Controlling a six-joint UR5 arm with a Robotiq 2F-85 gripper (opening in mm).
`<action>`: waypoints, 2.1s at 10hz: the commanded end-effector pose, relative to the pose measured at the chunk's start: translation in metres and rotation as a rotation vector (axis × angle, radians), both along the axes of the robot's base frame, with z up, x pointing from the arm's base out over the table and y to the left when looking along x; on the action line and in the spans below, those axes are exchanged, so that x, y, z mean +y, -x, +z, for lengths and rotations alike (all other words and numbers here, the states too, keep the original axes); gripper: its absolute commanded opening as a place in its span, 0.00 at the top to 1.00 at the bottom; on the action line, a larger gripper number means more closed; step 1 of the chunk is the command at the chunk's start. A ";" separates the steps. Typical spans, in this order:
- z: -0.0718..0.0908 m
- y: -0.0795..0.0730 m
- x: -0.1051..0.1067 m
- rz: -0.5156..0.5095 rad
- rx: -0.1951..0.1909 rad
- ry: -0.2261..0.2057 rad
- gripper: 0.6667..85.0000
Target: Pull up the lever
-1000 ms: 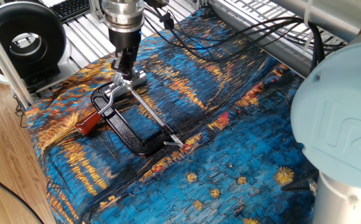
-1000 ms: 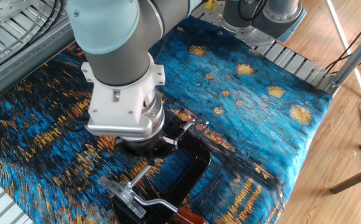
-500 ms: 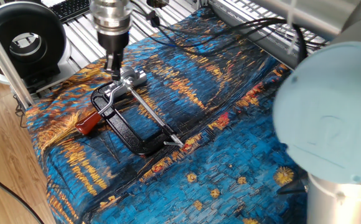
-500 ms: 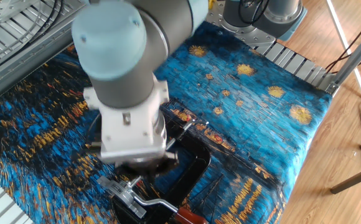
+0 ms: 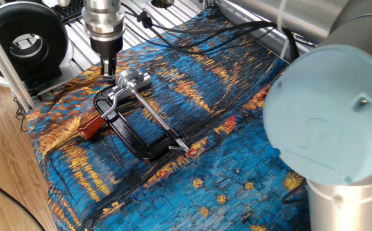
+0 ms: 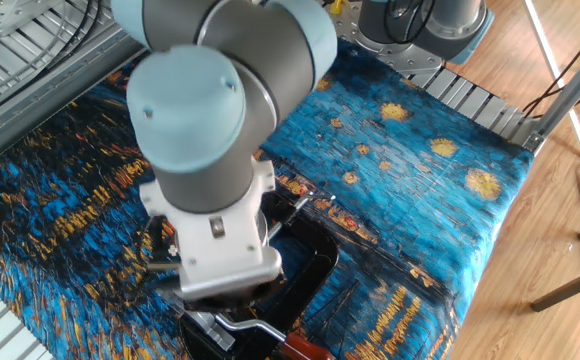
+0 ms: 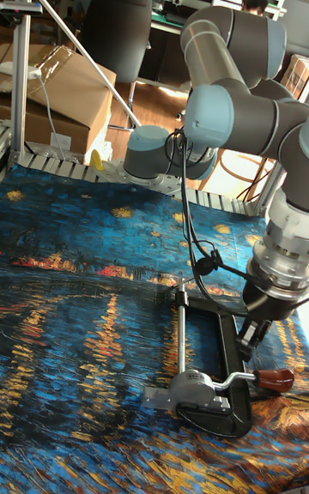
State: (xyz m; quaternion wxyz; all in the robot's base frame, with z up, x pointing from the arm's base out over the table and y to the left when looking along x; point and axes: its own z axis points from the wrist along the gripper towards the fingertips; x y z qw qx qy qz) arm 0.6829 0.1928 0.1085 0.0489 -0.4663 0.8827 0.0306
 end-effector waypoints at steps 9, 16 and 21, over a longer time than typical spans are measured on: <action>-0.021 0.000 0.003 0.286 -0.024 0.146 0.77; -0.019 0.003 0.006 0.333 -0.040 0.301 0.72; -0.033 0.025 0.025 0.412 0.006 0.307 0.72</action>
